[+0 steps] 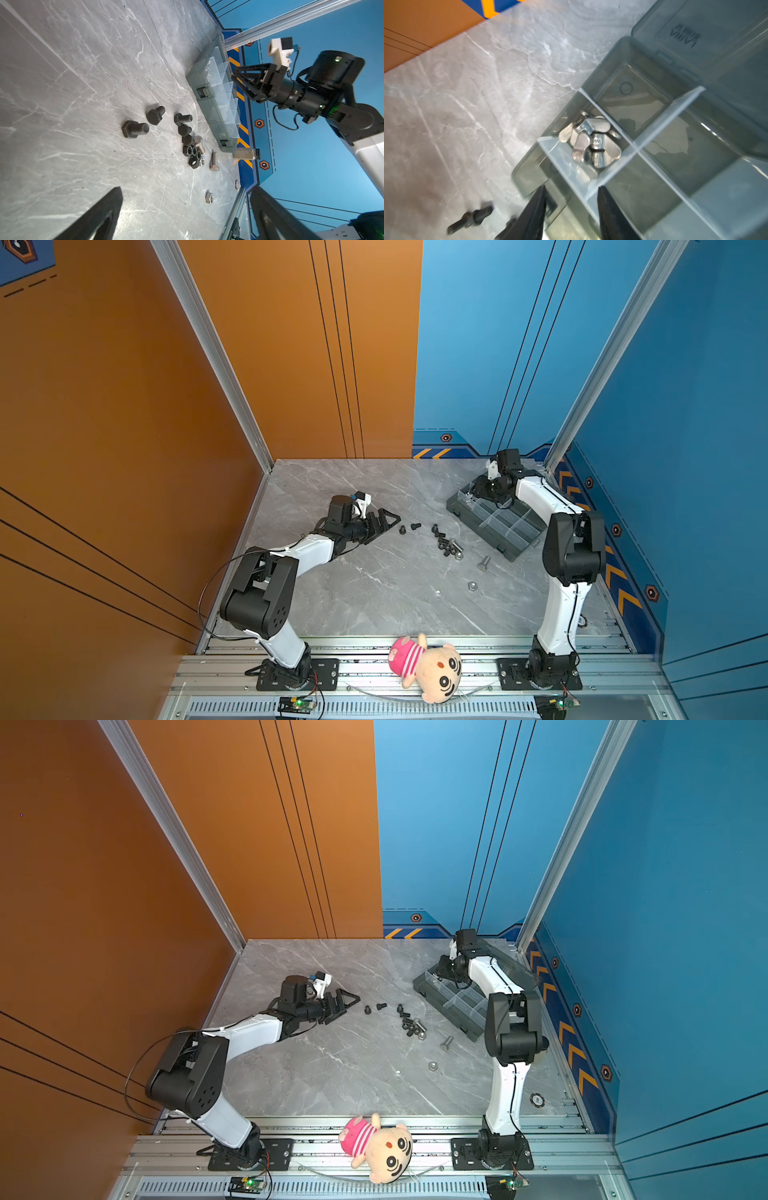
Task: Sort the screws and nuts into containers
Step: 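Move the right gripper to a small silver hex nut nearer the robot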
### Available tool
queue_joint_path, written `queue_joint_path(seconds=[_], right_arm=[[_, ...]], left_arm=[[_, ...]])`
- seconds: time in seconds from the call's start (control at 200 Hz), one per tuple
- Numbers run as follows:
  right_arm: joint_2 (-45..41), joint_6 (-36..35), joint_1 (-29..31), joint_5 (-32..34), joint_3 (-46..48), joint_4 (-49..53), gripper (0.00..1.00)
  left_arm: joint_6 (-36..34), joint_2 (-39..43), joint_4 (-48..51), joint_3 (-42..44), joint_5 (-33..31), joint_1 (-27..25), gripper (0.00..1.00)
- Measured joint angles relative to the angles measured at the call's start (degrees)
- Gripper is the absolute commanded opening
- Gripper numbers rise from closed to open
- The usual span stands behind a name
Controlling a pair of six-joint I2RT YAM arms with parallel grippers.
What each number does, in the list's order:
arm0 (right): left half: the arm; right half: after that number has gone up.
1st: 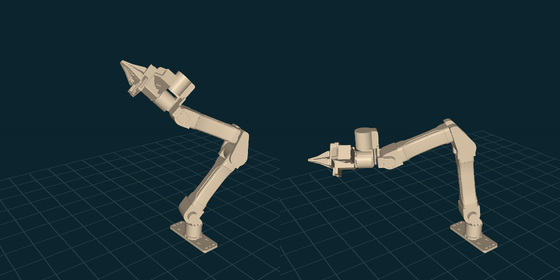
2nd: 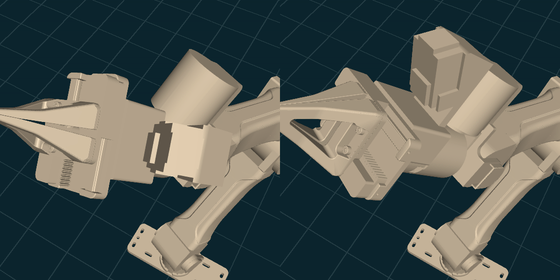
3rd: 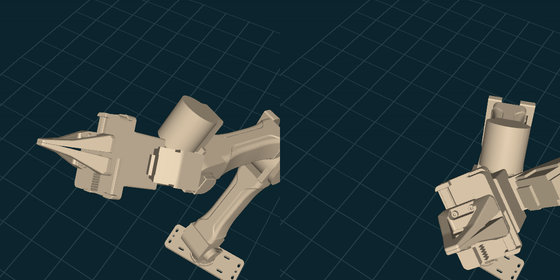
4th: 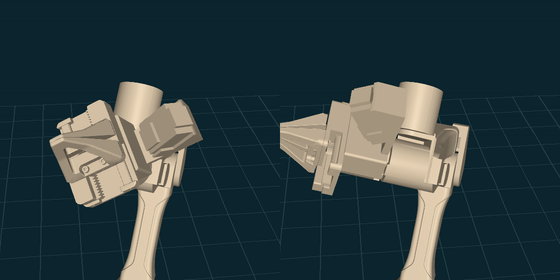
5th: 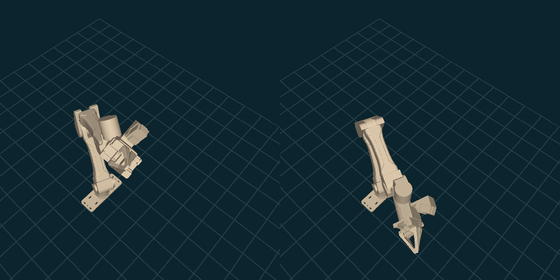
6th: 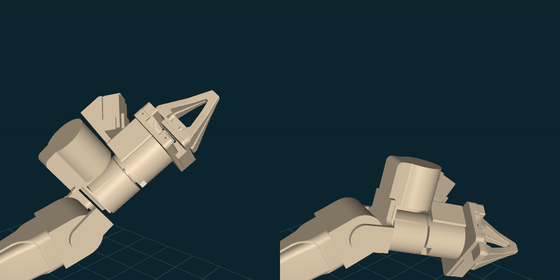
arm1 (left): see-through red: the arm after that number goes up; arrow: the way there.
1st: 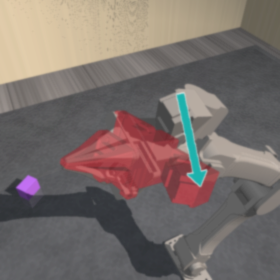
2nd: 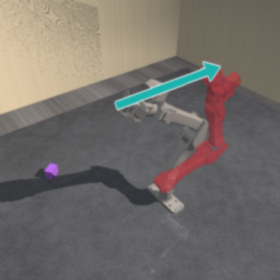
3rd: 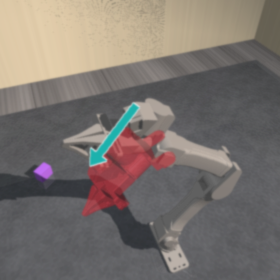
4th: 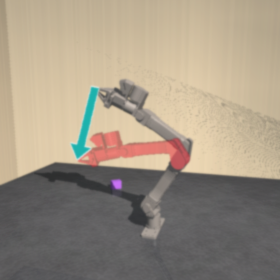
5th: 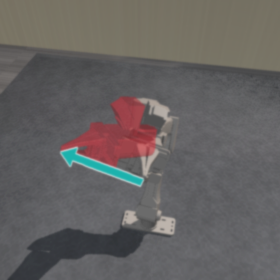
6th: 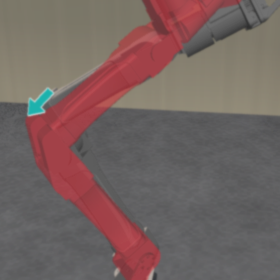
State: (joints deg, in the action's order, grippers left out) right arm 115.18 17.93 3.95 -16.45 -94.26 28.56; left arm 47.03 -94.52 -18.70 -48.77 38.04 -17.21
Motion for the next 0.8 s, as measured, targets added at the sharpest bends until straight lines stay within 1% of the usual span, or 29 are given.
queue_joint_path(seconds=[0.175, 0.406, 0.631, 0.801], right_arm=[[-8.83, 0.07, 0.22, -0.04, 6.08, 1.05, 0.49], [-18.34, 1.88, 1.92, -0.09, 18.1, 3.56, 0.51], [-26.88, 4.46, 5.86, 1.2, 29.59, 8.02, 0.53], [-33.53, 8.79, 10.14, 3.8, 37.05, 9.49, 0.55]], left_arm=[[0.0, -0.22, -0.04, 0.0, 0.0, 0.0, 0.98], [0.0, -0.46, -0.44, 0.0, 0.02, 0.0, 0.98], [0.02, -1.09, -1.14, 0.02, 0.02, 0.0, 0.98], [0.02, -1.57, -1.42, 0.0, 0.09, 0.0, 0.98]])
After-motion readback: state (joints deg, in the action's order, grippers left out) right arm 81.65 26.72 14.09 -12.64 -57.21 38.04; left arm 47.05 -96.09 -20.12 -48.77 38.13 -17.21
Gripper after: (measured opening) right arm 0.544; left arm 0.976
